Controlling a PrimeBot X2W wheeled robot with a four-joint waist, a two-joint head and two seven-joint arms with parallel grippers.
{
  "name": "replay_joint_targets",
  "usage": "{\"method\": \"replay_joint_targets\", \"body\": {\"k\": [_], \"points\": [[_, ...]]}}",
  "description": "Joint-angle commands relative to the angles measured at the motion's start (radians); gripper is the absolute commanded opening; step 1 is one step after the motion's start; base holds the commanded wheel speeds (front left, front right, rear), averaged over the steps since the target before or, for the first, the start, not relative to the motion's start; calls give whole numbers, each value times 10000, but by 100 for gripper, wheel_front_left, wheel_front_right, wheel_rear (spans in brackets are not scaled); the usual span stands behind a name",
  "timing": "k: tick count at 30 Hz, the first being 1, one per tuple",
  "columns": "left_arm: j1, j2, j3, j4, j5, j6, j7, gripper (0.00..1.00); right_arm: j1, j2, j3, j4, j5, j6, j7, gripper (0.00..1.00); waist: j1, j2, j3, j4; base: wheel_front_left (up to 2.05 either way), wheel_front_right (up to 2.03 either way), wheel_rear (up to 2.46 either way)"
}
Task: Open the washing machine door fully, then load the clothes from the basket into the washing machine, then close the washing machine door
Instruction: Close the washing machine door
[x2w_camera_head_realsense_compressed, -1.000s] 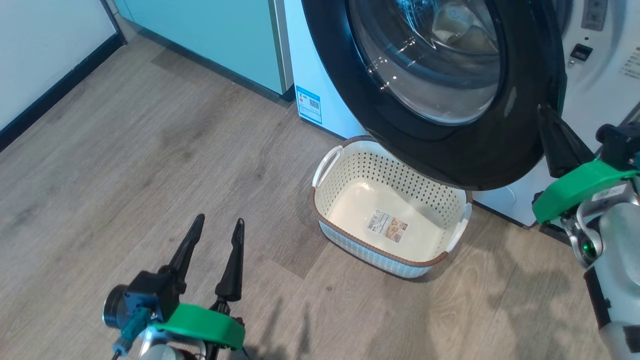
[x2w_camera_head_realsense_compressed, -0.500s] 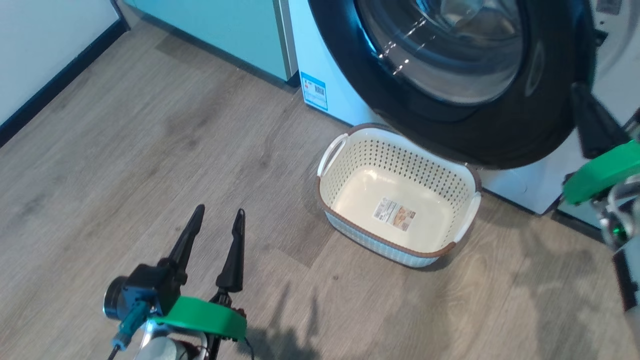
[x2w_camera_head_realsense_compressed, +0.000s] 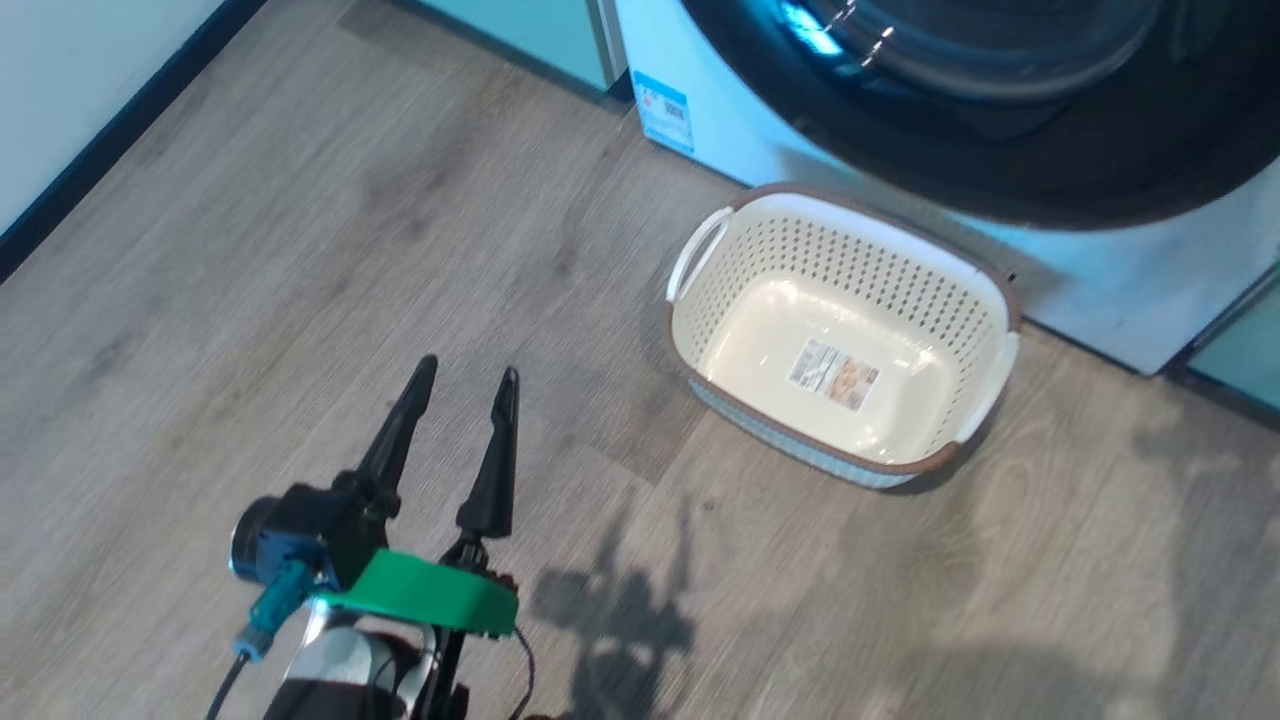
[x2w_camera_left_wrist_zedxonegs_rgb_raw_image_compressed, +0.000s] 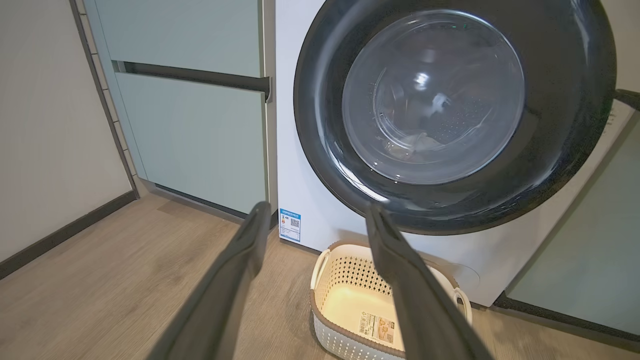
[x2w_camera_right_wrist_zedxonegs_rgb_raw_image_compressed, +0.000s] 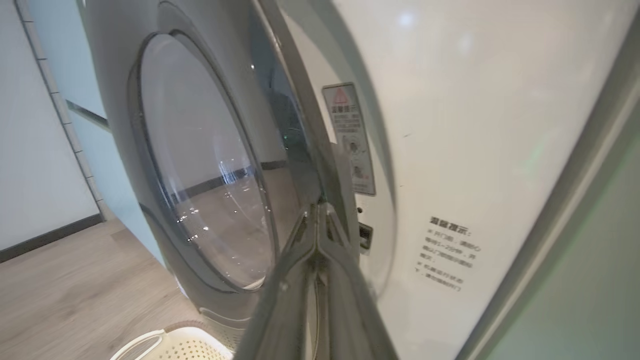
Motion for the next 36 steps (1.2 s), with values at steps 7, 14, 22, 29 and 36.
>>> {"method": "replay_joint_targets", "body": {"k": [7,14,22,29,36], "points": [[-648,41,-89,-412,-394,216,-63,100,-1375,-372,-86,420,-438,-32,-75,0,-1,0,625,382,0,0,0],[-799,41,-277,-411,-533,380,-63,100,-1942,-431,-249,874,-636,-32,-80,0,-1,0,850,511,0,0,0],[-847,40,-300,-413,-500,456,-63,100,-1652,-176,-38,625,-678,-32,-82,0,-1,0,761,383,0,0,0],[-784,40,-148,-287,-322,382,-63,100,-629,289,593,-82,-173,-32,-83,0,-1,0,366,-17,0,0,0],[-670,40,131,-126,-35,178,-63,100,1061,632,1111,-1433,521,-32,-83,0,-1,0,-234,-700,0,0,0]]}}
